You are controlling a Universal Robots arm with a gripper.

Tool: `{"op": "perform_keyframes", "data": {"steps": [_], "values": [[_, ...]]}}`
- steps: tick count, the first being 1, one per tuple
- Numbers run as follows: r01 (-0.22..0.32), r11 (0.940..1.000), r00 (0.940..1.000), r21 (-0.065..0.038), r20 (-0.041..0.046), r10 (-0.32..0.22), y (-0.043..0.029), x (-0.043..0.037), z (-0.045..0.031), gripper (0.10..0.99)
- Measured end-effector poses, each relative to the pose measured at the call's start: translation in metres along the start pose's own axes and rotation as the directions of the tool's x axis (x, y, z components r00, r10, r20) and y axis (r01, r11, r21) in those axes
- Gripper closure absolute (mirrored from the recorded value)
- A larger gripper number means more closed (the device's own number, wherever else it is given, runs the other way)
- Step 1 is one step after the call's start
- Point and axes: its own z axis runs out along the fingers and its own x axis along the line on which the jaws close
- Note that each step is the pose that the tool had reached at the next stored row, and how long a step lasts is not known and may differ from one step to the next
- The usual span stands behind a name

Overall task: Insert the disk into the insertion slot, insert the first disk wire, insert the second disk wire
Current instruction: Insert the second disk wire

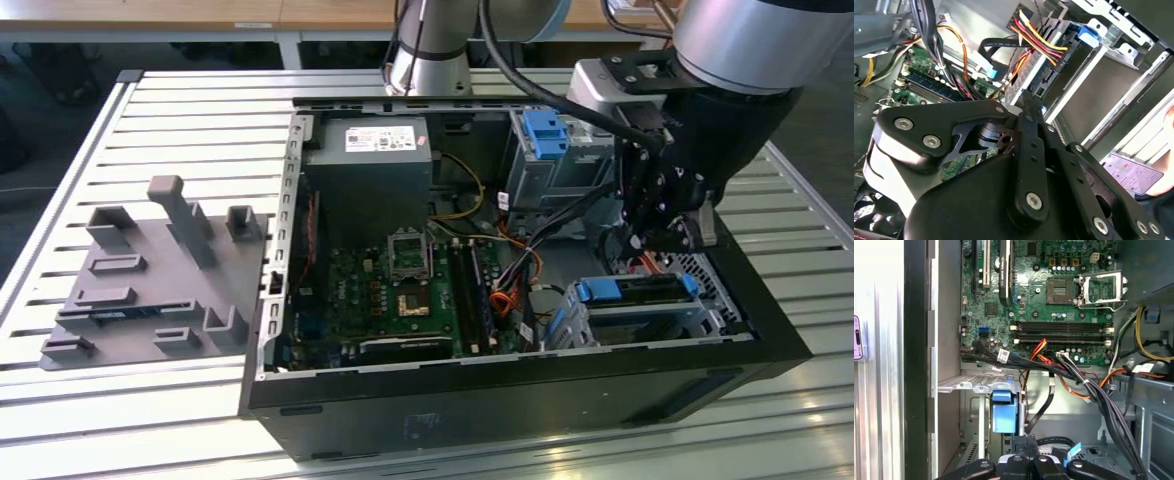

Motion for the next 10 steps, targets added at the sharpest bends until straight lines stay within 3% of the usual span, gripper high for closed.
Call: {"op": "perform_keyframes", "data": {"steps": [10], "values": [[0.0, 1.0, 1.0, 0.0, 0.005, 0.0, 0.0001, -0.018, -0.0022, 0.98]]}}
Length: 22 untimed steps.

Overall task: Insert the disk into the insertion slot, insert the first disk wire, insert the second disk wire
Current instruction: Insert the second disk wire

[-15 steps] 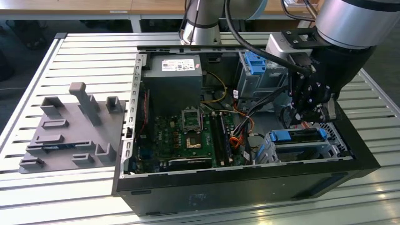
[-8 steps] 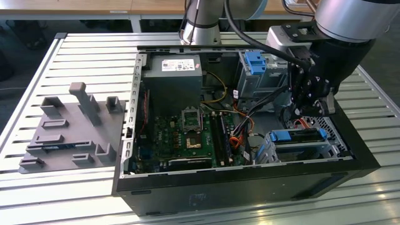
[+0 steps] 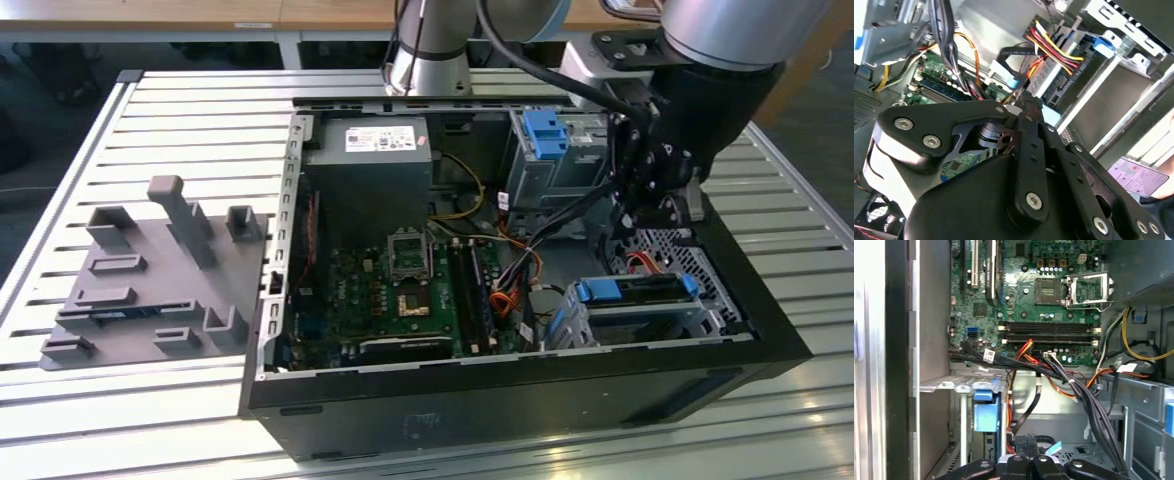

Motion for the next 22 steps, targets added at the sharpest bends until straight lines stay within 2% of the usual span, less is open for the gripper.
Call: {"op": "perform_keyframes", "data": {"steps": [4, 8, 13, 14, 16, 18, 22], "values": [[0.0, 1.0, 1.0, 0.0, 0.0007, 0.0, 0.0, -0.0075, -0.0001, 0.98], [0.0, 1.0, 1.0, 0.0, 0.0001, 0.0, 0.0, -0.011, 0.0013, 0.98], [0.0, 1.0, 1.0, 0.0, -0.0051, 0.0, -0.0001, -0.0123, 0.0067, 0.98], [0.0, 1.0, 1.0, 0.0, -0.0084, 0.0, -0.0001, -0.0127, 0.0068, 0.98], [0.0, 1.0, 0.9999, 0.0, -0.0129, 0.0, -0.0002, -0.0134, 0.006, 0.98], [0.0, 1.0, 0.9999, 0.0, -0.0133, 0.0, -0.0003, -0.0139, 0.0023, 0.98], [0.0, 1.0, 0.9999, 0.0, -0.0158, 0.0, -0.0005, -0.0147, 0.0016, 0.98]]}}
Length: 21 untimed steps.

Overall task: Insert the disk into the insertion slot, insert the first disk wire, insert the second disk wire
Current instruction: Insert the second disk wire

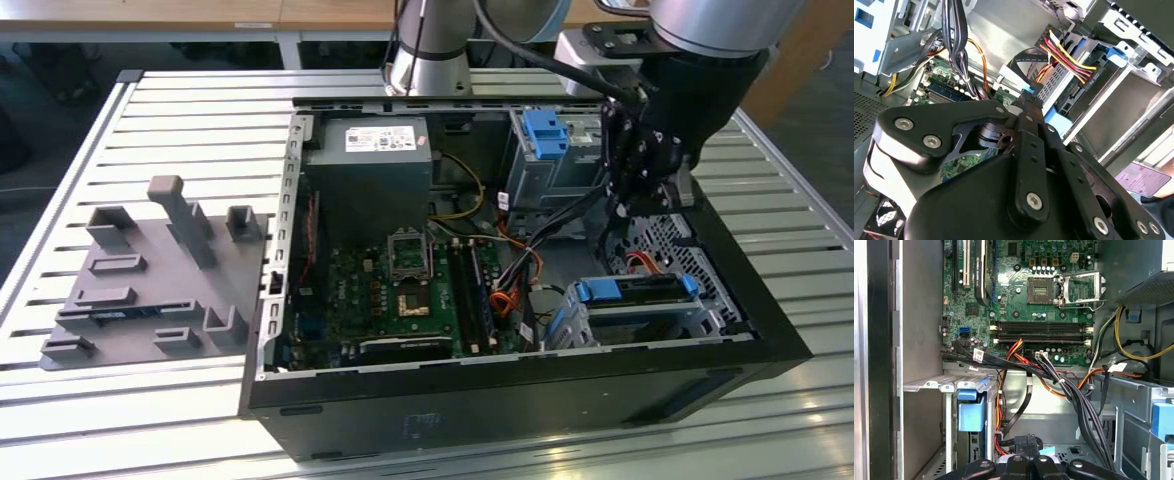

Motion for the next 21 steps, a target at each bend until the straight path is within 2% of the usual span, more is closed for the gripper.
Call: {"op": "perform_keyframes", "data": {"steps": [3, 4, 5, 6, 7, 11, 12, 14, 19, 21], "values": [[0.0, 1.0, 1.0, 0.0, -0.0069, 0.0, -0.0011, -0.0019, 0.0003, 0.973], [0.001, 1.0, 1.0, 0.0, -0.0094, -0.001, -0.0017, -0.0023, 0.0005, 0.918], [0.001, 1.0, 0.9999, 0.0, -0.0137, -0.001, -0.0021, -0.0028, 0.0009, 0.918], [0.001, 1.0, 0.9998, 0.0, -0.0186, -0.001, -0.0022, -0.0032, 0.0012, 0.918], [0.001, 1.0, 0.9997, 0.0, -0.0233, -0.001, -0.0023, -0.0034, 0.0015, 0.847], [0.002, 1.0, 0.999, 0.0, -0.0455, -0.002, -0.0028, -0.0047, 0.0038, 0.835], [0.002, 1.0, 0.9987, 0.0, -0.0519, -0.002, -0.0028, -0.0051, 0.0044, 0.776], [0.002, 1.0, 0.9968, 0.001, -0.0796, -0.002, -0.003, -0.0063, 0.0065, 0.776], [0.003, 1.0, 0.9928, 0.001, -0.1202, -0.003, -0.0042, -0.0084, 0.0088, 0.788], [0.003, 1.0, 0.9907, 0.001, -0.1359, -0.003, -0.0049, -0.0092, 0.0098, 0.918]]}}
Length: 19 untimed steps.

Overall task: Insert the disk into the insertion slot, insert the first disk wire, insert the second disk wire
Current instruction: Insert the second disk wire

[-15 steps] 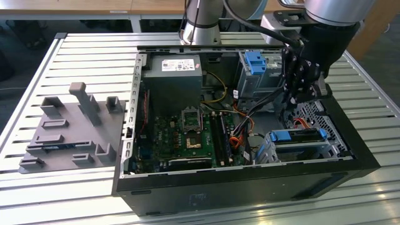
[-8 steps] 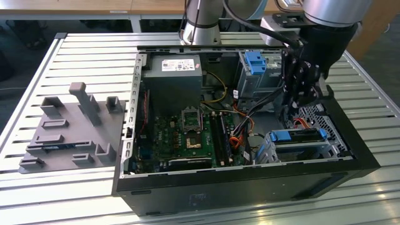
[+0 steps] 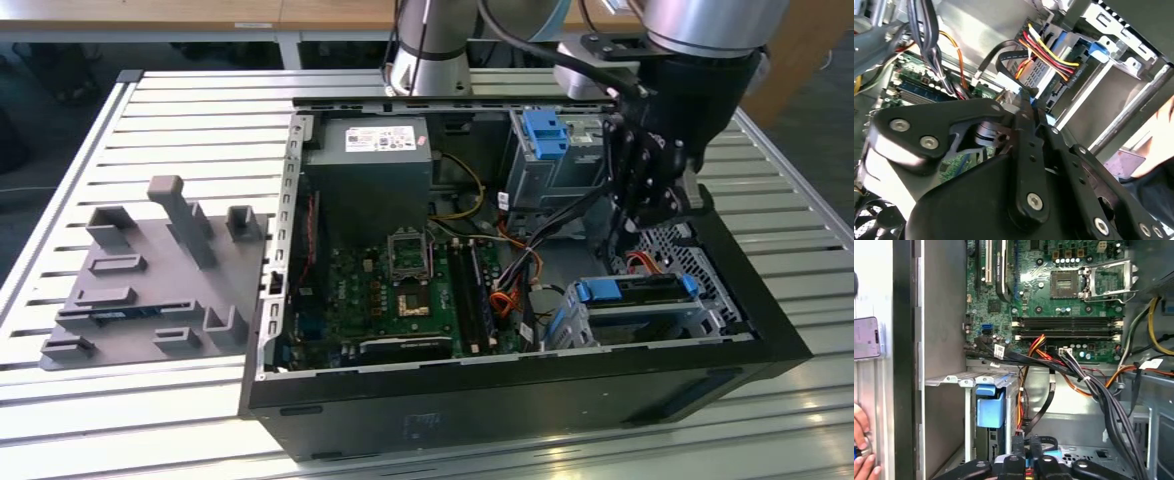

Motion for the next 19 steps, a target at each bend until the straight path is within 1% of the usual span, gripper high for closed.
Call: {"op": "perform_keyframes", "data": {"steps": [1, 2, 3, 17, 19], "values": [[0.0, 1.0, 1.0, 0.0, -0.0075, 0.0, -0.0003, -0.0004, 0.0004, 0.918], [0.0, 1.0, 0.9999, 0.0, -0.0131, 0.0, -0.0003, -0.0006, 0.0009, 0.941], [0.0, 1.0, 0.9999, 0.0, -0.0154, 0.0, -0.0006, -0.0007, 0.0011, 0.941], [0.0, 1.0, 0.9999, 0.0, -0.0159, 0.0, -0.0013, -0.0004, 0.0015, 0.941], [0.0, 1.0, 0.9999, 0.0, -0.016, 0.0, -0.0014, -0.0004, 0.0015, 0.925]]}}
